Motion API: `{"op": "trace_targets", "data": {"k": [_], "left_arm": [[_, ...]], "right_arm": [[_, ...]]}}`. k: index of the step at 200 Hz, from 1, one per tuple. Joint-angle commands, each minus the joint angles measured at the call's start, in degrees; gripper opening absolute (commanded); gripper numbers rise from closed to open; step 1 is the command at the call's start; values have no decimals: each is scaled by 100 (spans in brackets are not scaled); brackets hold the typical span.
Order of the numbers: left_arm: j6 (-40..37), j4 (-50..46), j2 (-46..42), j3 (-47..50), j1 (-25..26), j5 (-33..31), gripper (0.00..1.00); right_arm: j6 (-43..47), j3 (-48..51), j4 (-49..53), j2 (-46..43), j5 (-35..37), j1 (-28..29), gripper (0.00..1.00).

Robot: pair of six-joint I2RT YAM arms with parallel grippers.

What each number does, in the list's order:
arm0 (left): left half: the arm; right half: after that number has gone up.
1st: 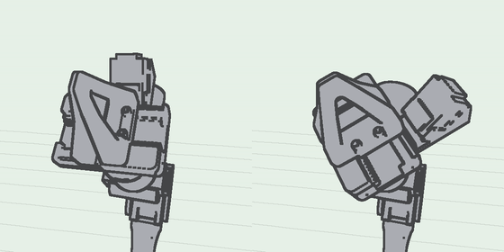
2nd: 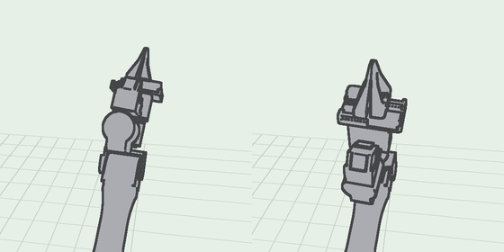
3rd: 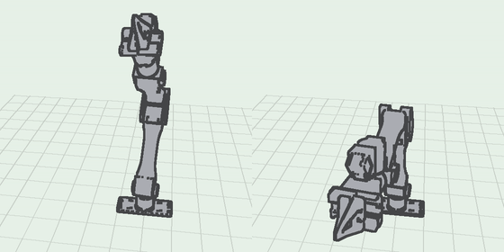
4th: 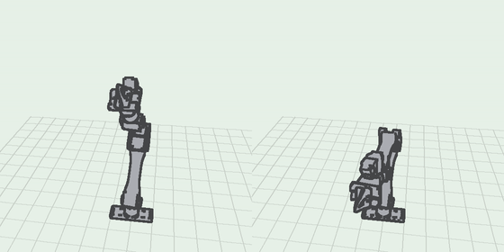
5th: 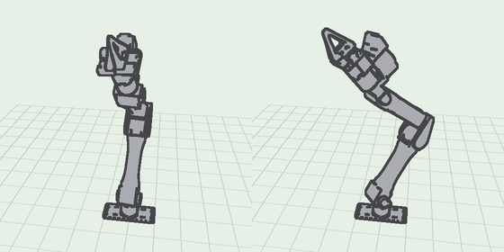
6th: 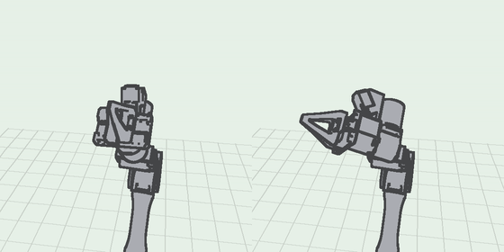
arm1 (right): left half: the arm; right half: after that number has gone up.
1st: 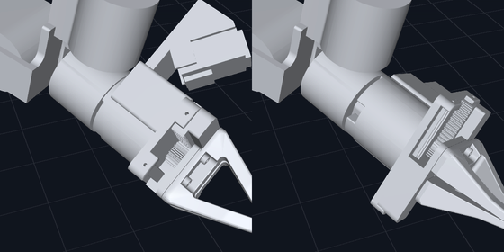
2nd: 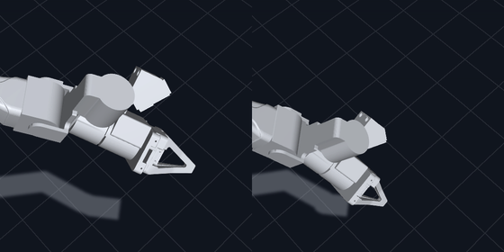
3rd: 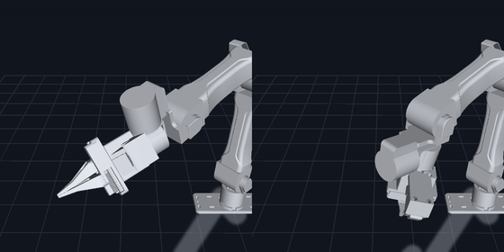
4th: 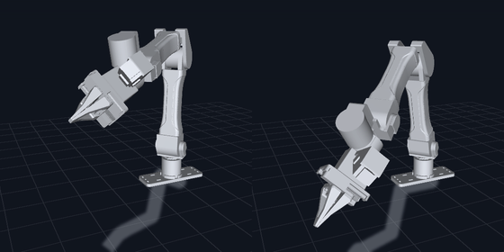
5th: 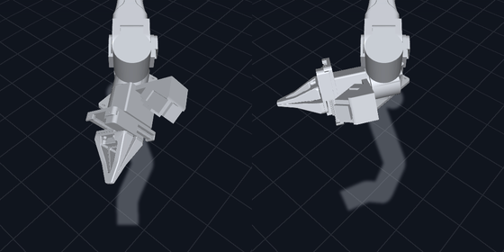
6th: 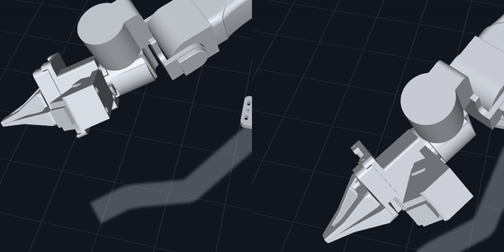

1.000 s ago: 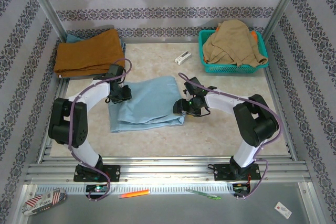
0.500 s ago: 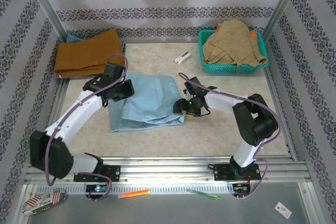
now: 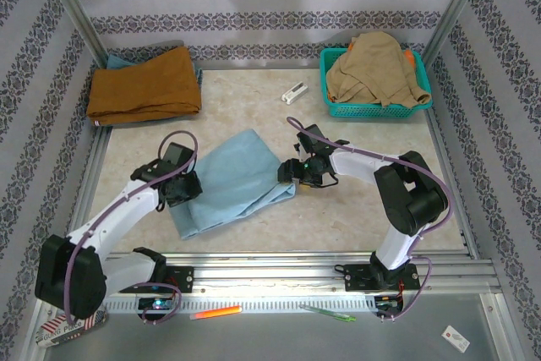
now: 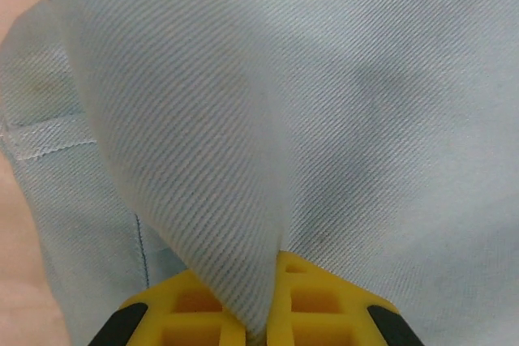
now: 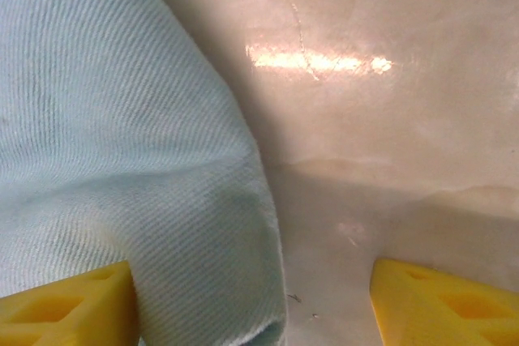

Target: Fold and stack the trousers

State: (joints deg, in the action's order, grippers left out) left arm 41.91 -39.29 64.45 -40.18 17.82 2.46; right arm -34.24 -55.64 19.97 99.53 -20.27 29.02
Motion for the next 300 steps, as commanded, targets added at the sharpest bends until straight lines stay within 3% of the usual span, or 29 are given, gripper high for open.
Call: {"op": "trace_targets", "data": {"k": [1, 20, 36, 70, 91, 142, 169, 190, 217, 252, 279, 290, 300], "left_arm": [[317, -82, -207, 410, -133, -446, 0], [482, -42, -44, 716, -169, -757, 0], [586, 122, 122, 1035, -167, -843, 13], [1156, 266, 187, 1418, -191, -832, 23], [1332, 53, 19, 1271, -201, -982, 46], [1187, -1235, -764, 106, -209, -1180, 66], [967, -1820, -988, -258, -209, -1373, 56], [1009, -1476, -770, -81, -82, -820, 40], [1369, -672, -279, 115, 538, -356, 26], [1490, -849, -87, -833, 1222, -770, 21], [1686, -236, 319, -663, 1614, -604, 20], [1871, 95, 509, -294, 1654, -479, 11], [1979, 267, 540, 11, 1679, -494, 10]], "right_arm": [[44, 242, 16, 192, 128, 52, 71], [39, 356, -10, 117, 154, 46, 70], [51, 466, 34, -29, 222, 52, 70], [108, 786, 60, -203, 217, 87, 70], [123, 897, 89, -303, 190, 99, 69], [295, 455, 740, -1043, 336, 96, 69], [390, -34, 951, -1198, 515, 130, 70], [425, -611, 860, -782, 448, 219, 67], [523, -1791, 842, 267, 211, 452, 52], [536, -3066, 914, 1541, -68, 583, 26], [498, -3383, 878, 2124, -104, 561, 20], [468, -3412, 878, 2303, -150, 526, 20], [444, -3380, 851, 2400, -198, 502, 20]]}}
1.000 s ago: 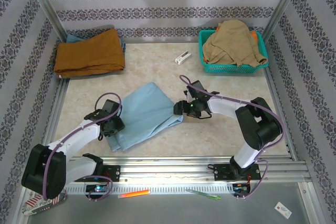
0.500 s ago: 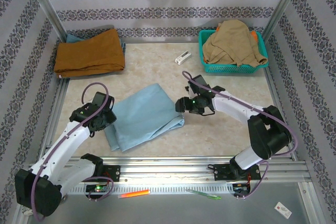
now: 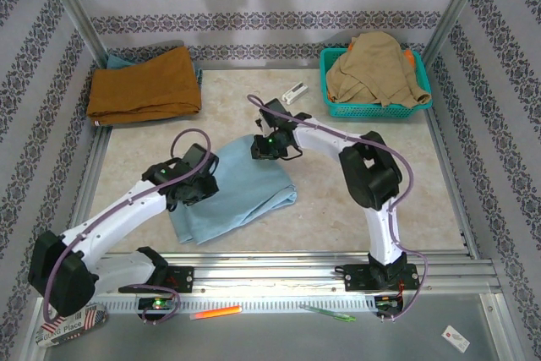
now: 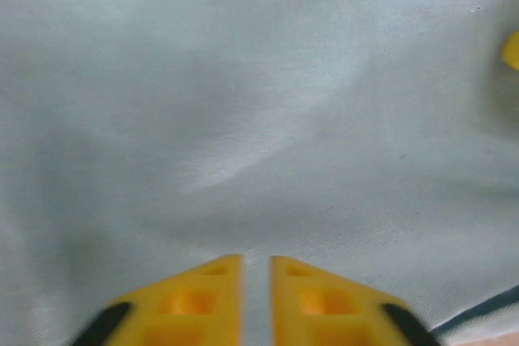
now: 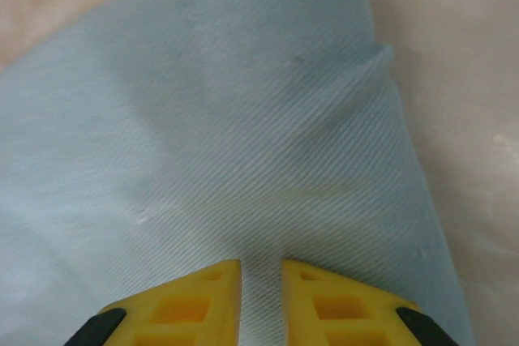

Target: Fold and stack the trousers

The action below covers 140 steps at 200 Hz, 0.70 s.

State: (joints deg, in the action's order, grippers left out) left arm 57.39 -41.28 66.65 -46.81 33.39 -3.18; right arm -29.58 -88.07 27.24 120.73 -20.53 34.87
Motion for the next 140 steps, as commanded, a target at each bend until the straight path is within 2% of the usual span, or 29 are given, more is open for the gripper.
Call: {"op": "trace_targets", "data": {"k": [1, 42, 70, 100, 140], "left_arm": [[436, 486, 316, 699, 128, 66, 10], [782, 876, 327, 1796, 82, -175, 10], [454, 1400, 798, 1894, -271, -9, 10], [-454, 1620, 1875, 924, -657, 22, 9], [-1682, 1587, 3392, -879, -684, -65, 6]], "right_arm": [[-26, -138, 132, 291, -184, -89, 20], [39, 295, 159, 264, -124, -288, 18], [249, 754, 239, 71, -107, -437, 17], [237, 1598, 174, -449, 47, -638, 13], [215, 2862, -183, -1234, 183, -956, 11]]}}
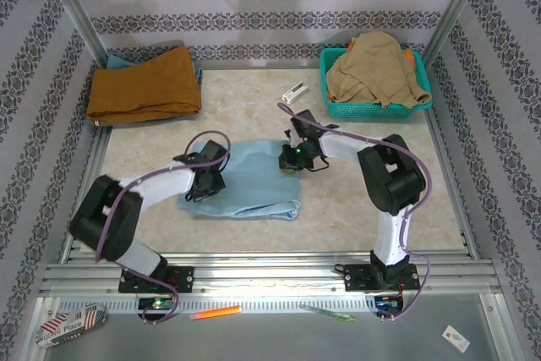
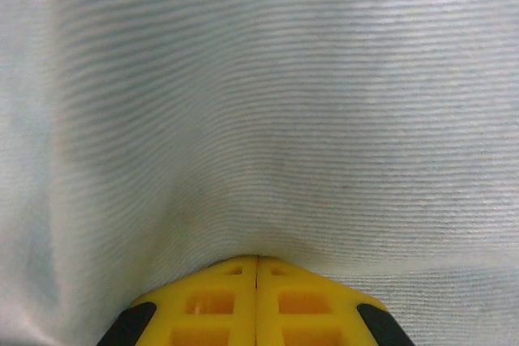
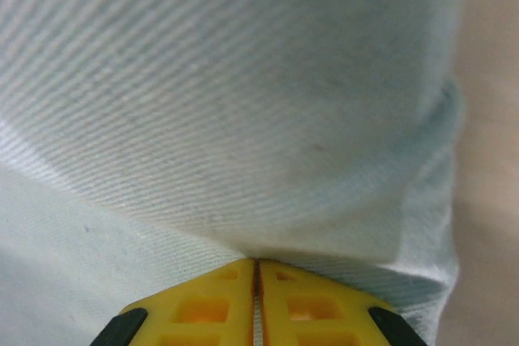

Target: Fold and stack the trousers

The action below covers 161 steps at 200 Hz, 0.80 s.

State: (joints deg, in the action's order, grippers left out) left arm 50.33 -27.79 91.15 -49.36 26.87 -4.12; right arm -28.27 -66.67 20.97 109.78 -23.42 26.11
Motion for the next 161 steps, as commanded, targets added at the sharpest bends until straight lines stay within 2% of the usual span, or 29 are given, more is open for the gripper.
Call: {"op": "trace_targets", "data": {"k": [1, 33, 49, 82, 115, 135, 146, 155, 161], "left_arm": [[-1005, 234, 993, -665, -33, 31, 6], [-1278, -40, 2288, -2273, -32, 287, 1], [-1299, -1, 2629, -2824, -24, 467, 0], [-1554, -295, 3432, -4108, -33, 418, 0], [-2101, -352, 4068, -5191, -38, 811, 0], [-2229, -410, 3845, -5314, -77, 967, 0], [-2184, -193, 3367, -4936, -70, 1087, 9], [-2138, -46, 2894, -4552, -77, 1150, 29], [-2104, 3, 2554, -4295, -77, 1161, 37]], "right_arm": [[80, 759, 431, -148, 479, -79, 11], [-92, 1870, 185, -906, 679, 27, 11], [-320, 2423, 55, -1469, 745, 132, 10], [-827, 3141, -207, -2415, 602, 558, 10], [-1269, 3115, -778, -2331, 68, 962, 10], [-1708, 3034, -1215, -2127, 72, 1310, 7], [-1881, 3003, -1393, -2092, 97, 1466, 7], [-1978, 3011, -1436, -2153, 211, 1519, 7], [-1998, 3018, -1415, -2222, 268, 1525, 7]]}}
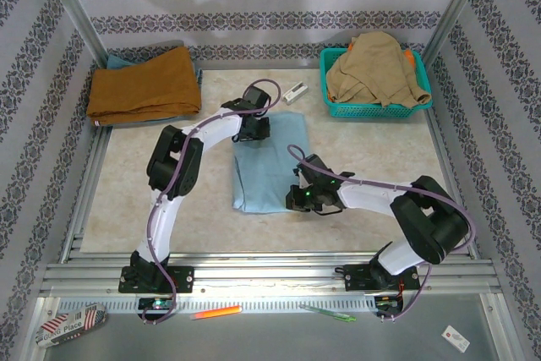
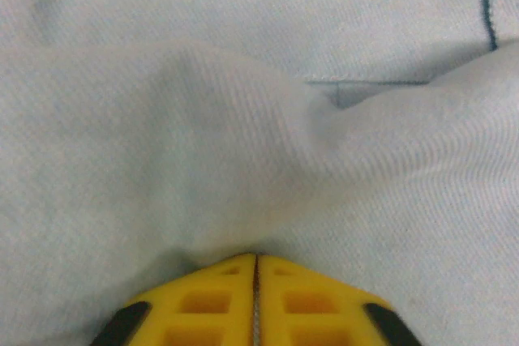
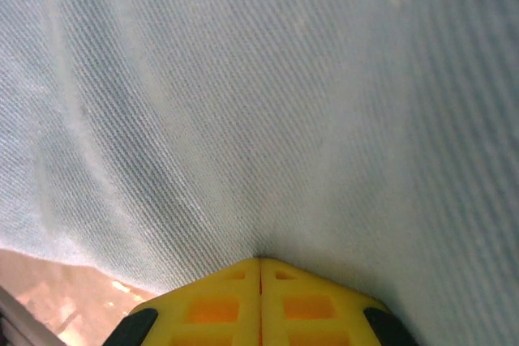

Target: Fold and stack the trousers

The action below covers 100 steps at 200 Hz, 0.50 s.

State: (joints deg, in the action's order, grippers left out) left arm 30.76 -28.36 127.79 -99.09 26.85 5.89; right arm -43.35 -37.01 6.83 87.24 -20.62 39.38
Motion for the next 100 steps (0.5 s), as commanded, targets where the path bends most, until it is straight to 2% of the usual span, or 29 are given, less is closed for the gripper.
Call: {"op": "trace_targets", "data": {"k": [1, 19, 33, 45, 59, 74, 100], "left_arm": [[-140, 64, -1169, 732, -75, 159, 38], [16, 92, -2193, 1635, -57, 282, 55], [252, -51, -2985, 2384, 24, 293, 55], [487, -139, -3582, 3061, 237, 267, 50], [792, -385, -4139, 3618, 618, 46, 35], [1197, -603, -4571, 4053, 1088, -314, 21], [1853, -705, -5004, 4532, 1748, -849, 19]], "right_arm": [[-494, 53, 1, 13, -3, 200, 7], [-451, 21, 238, -321, 203, 198, 10], [-358, -73, 501, -624, 276, 201, 13], [-214, -204, 805, -850, 460, 186, 16], [-7, -355, 1148, -1033, 759, 125, 16], [139, -397, 1220, -1058, 772, -83, 17], [389, -561, 1221, -736, 623, -394, 16]]}}
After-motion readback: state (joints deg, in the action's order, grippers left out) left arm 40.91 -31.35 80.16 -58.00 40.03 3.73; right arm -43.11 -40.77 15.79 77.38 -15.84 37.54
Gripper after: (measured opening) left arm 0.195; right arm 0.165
